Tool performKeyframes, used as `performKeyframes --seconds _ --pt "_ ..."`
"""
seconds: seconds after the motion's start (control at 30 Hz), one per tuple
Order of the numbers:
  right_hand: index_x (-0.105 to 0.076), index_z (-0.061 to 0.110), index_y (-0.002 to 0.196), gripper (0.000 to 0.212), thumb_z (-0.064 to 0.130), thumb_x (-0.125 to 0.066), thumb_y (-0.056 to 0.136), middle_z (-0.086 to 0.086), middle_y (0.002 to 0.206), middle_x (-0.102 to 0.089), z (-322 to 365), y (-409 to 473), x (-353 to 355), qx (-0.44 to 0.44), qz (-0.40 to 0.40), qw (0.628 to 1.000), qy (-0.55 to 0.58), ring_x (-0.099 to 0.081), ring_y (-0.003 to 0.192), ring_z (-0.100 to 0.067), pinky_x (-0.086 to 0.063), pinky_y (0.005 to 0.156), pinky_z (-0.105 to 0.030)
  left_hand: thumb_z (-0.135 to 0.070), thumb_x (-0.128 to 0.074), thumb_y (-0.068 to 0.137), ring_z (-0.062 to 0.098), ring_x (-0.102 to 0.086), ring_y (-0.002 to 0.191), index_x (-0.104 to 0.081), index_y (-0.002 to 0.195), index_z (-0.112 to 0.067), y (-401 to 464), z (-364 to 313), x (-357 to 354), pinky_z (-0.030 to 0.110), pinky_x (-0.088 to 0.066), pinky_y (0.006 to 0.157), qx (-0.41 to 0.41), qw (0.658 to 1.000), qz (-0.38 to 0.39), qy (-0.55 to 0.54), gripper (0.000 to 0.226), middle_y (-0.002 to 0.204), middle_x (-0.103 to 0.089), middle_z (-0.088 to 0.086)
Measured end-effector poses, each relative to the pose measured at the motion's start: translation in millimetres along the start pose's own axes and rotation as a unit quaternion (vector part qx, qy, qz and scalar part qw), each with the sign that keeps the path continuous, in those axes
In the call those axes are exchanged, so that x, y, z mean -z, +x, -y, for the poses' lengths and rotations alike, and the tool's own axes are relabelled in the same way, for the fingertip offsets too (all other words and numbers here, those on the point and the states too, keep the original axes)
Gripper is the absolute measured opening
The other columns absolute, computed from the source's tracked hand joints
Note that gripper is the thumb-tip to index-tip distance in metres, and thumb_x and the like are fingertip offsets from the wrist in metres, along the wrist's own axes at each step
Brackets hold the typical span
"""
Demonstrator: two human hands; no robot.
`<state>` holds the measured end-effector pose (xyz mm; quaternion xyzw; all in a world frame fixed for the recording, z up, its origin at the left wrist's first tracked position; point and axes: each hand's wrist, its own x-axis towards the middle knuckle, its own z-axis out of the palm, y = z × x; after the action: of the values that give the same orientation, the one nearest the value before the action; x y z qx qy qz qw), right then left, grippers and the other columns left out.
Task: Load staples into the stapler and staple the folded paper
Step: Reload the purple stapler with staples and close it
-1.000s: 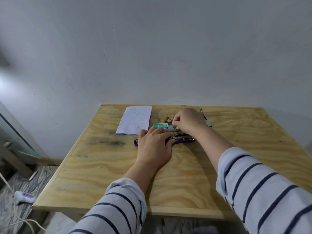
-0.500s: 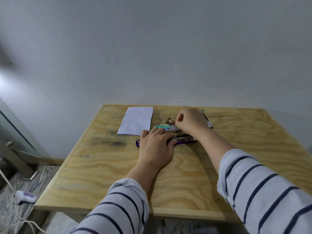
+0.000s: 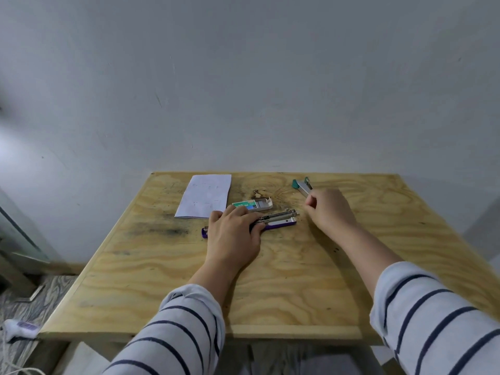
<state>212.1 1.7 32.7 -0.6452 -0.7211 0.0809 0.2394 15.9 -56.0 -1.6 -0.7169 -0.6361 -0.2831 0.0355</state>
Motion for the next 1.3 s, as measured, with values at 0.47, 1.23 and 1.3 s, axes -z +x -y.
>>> performKeyframes --seconds 0.47,1.23,1.3 --pt "-0.067 0.007 0.102 0.021 0.016 -0.069 0.082 -0.006 0.106 -0.064 -17.6 -26.3 -6.2 -0.009 -0.046 0.998 0.035 -0.060 0.088 -0.017 -0.051 0.082 -0.026 -0.040 -0.055 0.088 0.016 -0.057 0.102 -0.069 0.108 -0.030 -3.2 -2.5 1.3 0.035 -0.034 0.087 -0.010 1.000 -0.020 -0.016 0.026 0.102 -0.068 -0.008" --pt "-0.072 0.017 0.095 0.014 0.025 -0.066 0.085 0.004 0.093 -0.069 21.6 -33.1 -12.1 0.173 -0.035 0.982 0.068 -0.056 0.092 -0.010 -0.043 0.085 -0.022 -0.042 -0.059 0.087 0.016 -0.053 0.105 -0.068 0.109 -0.029 -0.9 -1.7 3.5 0.033 -0.033 0.085 -0.023 0.999 -0.015 -0.033 0.027 0.104 -0.066 -0.008" --pt "-0.072 0.016 0.097 0.015 0.023 -0.066 0.085 0.003 0.096 -0.069 23.5 -33.9 -13.9 0.183 -0.045 0.981 0.047 -0.056 0.095 -0.013 -0.043 0.086 -0.024 -0.041 -0.060 0.086 0.017 -0.054 0.103 -0.069 0.106 -0.028 -1.0 -1.7 3.3 0.033 -0.033 0.084 -0.025 0.999 -0.020 -0.035 0.026 0.101 -0.067 -0.007"
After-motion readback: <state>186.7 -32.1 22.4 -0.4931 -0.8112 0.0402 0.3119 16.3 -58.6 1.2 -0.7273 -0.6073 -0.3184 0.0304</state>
